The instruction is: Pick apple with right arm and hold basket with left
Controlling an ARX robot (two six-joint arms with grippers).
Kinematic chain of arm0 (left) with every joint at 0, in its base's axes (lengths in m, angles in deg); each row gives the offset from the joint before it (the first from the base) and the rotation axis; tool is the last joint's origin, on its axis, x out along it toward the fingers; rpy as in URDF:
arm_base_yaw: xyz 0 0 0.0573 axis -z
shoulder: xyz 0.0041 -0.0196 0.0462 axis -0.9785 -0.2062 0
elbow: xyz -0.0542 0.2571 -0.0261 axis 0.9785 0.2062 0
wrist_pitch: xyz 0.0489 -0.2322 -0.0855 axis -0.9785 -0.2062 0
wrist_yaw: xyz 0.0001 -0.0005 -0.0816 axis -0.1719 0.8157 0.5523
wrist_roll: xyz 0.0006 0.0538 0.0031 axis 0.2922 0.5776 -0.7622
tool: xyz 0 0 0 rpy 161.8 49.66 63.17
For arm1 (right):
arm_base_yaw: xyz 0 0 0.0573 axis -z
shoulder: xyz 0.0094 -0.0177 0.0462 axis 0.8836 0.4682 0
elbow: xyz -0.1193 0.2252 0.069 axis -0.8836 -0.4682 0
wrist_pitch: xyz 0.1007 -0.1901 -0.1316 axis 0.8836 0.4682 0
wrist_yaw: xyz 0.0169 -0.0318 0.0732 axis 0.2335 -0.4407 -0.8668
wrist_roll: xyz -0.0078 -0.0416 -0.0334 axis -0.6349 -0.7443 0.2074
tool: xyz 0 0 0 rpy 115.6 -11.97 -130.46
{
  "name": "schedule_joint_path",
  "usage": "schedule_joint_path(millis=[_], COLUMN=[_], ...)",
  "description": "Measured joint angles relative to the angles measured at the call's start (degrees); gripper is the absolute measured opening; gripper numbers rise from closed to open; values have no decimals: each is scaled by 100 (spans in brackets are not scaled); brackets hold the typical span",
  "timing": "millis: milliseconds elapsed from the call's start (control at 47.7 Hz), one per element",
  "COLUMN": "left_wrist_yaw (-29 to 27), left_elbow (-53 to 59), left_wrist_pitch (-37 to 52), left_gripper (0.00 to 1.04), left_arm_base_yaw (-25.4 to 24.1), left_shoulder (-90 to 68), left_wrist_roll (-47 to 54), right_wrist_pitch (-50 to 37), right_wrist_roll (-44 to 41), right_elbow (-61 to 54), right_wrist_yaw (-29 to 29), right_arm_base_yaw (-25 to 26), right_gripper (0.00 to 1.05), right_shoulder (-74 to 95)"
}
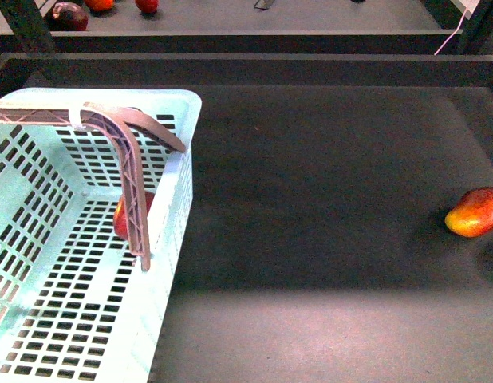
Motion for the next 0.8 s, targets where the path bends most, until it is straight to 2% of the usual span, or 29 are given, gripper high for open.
schedule_joint_path(millis=[63,294,440,461,587,692,776,797], left_wrist_yaw=[-2,-203,-448,-557,-813,-1045,-1115,-1075], left_elbow=[70,83,66,52,-175,-426,-529,-426], left_wrist_pitch=[-144,-693,-1683,-1827,-2393,-2697,-2715,-2422], left_gripper=[25,60,97,100,98,98,98,96], left_arm_base_yaw=[11,50,404,476,820,1088,1235,1235], left_shoulder=[46,590,1628,1779,2374,2540,2544,2581], left_wrist_roll=[-66,-409,-907,-1003,-1169,-916,-623,-343], right_wrist_pitch=[0,0,0,0,0,0,0,0], right_wrist_roll=[0,0,0,2,0,0,0,0], right_elbow=[0,0,0,0,0,0,0,0], right_wrist_yaw=[2,0,0,0,0,0,0,0], right_arm_base_yaw=[0,2,0,0,0,0,0,2], right_gripper=[96,96,96,96,96,96,96,96], right_shoulder=[0,0,0,0,0,0,0,0])
